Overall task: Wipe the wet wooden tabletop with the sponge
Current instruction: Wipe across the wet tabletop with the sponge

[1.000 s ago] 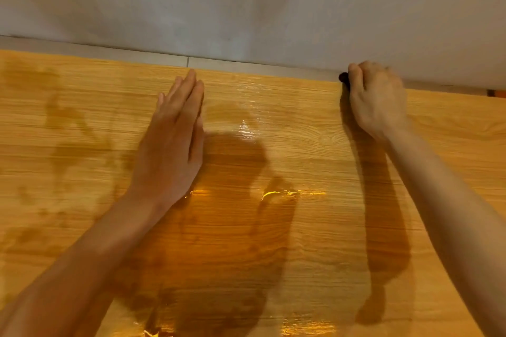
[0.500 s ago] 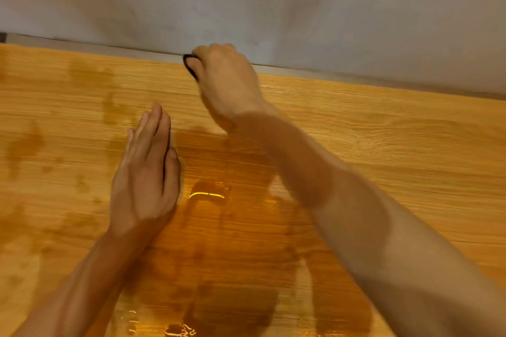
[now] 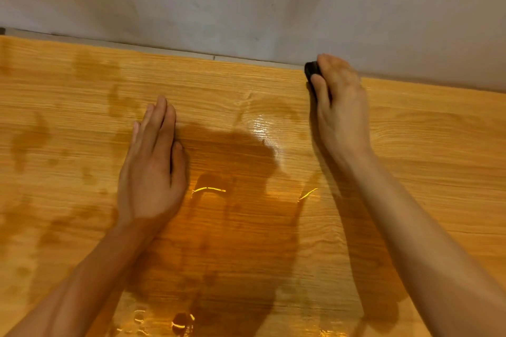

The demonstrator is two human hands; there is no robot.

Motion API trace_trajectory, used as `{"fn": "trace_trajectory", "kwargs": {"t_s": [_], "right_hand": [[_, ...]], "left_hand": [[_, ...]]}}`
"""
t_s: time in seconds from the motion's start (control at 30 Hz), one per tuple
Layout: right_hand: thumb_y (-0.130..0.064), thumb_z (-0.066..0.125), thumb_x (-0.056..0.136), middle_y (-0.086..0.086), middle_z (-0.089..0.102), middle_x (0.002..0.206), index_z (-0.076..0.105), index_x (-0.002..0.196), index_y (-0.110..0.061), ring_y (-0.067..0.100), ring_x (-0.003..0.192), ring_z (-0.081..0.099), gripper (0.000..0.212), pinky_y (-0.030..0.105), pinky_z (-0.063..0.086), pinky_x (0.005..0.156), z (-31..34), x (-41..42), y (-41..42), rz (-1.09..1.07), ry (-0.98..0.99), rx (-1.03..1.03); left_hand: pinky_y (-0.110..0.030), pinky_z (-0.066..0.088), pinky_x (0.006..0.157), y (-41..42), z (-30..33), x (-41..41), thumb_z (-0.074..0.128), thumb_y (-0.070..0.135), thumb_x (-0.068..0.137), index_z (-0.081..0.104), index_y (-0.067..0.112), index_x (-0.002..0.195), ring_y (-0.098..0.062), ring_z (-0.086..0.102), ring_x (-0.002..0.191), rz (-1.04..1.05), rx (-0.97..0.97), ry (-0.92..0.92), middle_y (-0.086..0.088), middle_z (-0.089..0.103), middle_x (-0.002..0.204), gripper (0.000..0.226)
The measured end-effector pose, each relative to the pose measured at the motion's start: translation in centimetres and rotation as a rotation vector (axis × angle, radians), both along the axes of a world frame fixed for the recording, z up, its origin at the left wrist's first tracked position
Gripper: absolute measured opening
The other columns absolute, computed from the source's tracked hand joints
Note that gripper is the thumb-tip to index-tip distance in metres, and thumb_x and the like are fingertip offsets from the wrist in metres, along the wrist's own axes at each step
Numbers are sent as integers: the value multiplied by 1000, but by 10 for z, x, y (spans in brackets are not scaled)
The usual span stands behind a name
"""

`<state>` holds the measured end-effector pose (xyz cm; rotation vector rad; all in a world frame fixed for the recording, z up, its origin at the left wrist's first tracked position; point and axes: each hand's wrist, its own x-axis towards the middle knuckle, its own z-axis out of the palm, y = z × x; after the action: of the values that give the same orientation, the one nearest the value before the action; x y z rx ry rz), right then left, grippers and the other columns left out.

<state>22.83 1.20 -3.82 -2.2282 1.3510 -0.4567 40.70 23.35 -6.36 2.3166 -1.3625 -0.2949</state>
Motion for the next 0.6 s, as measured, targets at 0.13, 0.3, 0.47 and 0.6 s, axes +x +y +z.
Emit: {"fn": "trace_trajectory", "kwargs": {"t_s": [0.13, 0.3, 0.47, 0.6], "right_hand": [[-17, 44, 103, 5, 41, 150, 44, 142, -7, 18, 146, 26, 40, 41, 22, 120, 1, -36, 56, 88, -6, -10], [-13, 51, 98, 5, 39, 151, 45, 141, -9, 19, 146, 25, 43, 45, 20, 121, -3, -83, 119, 266, 81, -33], [-24, 37, 104, 4, 35, 154, 43, 143, -13, 19, 147, 20, 41, 37, 10, 123, 2, -32, 48, 204, 97, 17], [-22, 34, 105, 4, 31, 156, 38, 146, -12, 19, 148, 17, 42, 34, 4, 123, -2, 2, 23, 76, 82, -23]], "left_hand": [[-38, 8, 128, 1, 0, -3, 32, 18, 104, 30, 2, 156, -21, 14, 156, 16, -10, 4, -8, 21, 166, 54], [-41, 11, 128, 0, -1, 0, 33, 22, 105, 28, 5, 157, -18, 13, 156, 22, -23, 24, -6, 20, 167, 55], [-40, 12, 128, 1, -5, 1, 35, 25, 107, 29, 5, 157, -18, 15, 156, 24, -46, 8, -7, 22, 167, 54], [-36, 11, 128, 3, -8, 4, 34, 28, 107, 29, 6, 157, -19, 15, 156, 1, -35, -36, -8, 22, 167, 55]]}}
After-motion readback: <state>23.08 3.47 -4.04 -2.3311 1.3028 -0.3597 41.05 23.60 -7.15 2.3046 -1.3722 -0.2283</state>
